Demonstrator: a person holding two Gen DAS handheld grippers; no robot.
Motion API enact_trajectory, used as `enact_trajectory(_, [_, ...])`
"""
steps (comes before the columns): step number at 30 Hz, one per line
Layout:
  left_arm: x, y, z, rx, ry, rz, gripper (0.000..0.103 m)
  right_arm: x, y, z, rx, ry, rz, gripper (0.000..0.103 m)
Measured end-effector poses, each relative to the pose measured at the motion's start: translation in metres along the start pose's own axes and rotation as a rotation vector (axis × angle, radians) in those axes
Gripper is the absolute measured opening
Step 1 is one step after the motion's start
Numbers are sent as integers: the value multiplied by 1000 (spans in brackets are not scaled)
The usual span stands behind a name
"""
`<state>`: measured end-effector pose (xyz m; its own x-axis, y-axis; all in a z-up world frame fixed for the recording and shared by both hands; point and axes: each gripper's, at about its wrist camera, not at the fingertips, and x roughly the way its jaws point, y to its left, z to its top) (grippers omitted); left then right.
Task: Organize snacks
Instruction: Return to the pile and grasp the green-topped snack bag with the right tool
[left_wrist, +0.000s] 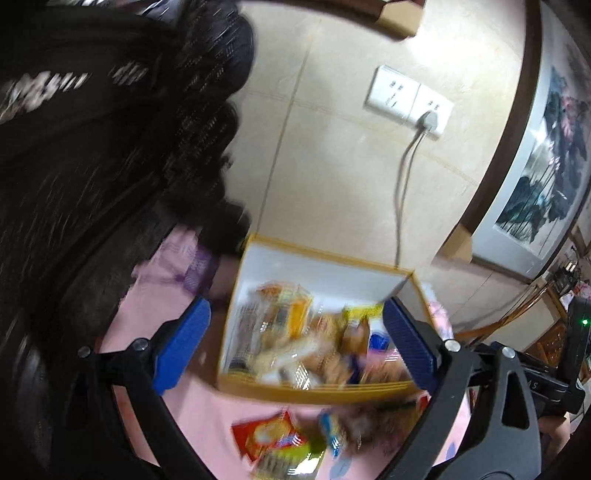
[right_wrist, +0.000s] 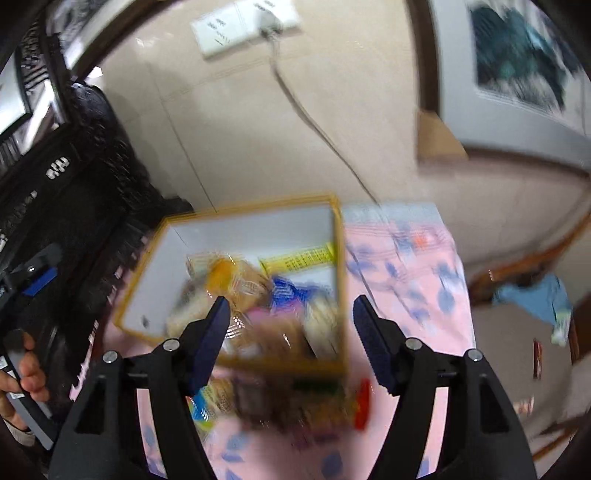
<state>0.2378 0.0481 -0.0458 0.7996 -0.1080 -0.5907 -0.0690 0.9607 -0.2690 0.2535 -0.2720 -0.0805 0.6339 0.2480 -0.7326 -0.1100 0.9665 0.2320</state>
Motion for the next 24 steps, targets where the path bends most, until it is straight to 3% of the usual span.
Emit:
enact_trajectory(7, [-17,9,-64,32,118,21,96,11,-27,-80,79,147,-23,70])
enact_trajectory(12, [-27,6,-94,49,185,10,96,28,-30,-112,128,225,10,66])
enact_trajectory(18, [-34,-3,-113,59,227,-20,96,42,-39,-110,201,226,42,63])
enact_trajectory(24, [-33,-5,-115,53,235,-27,96,64,-26,-98,109,222,62,56])
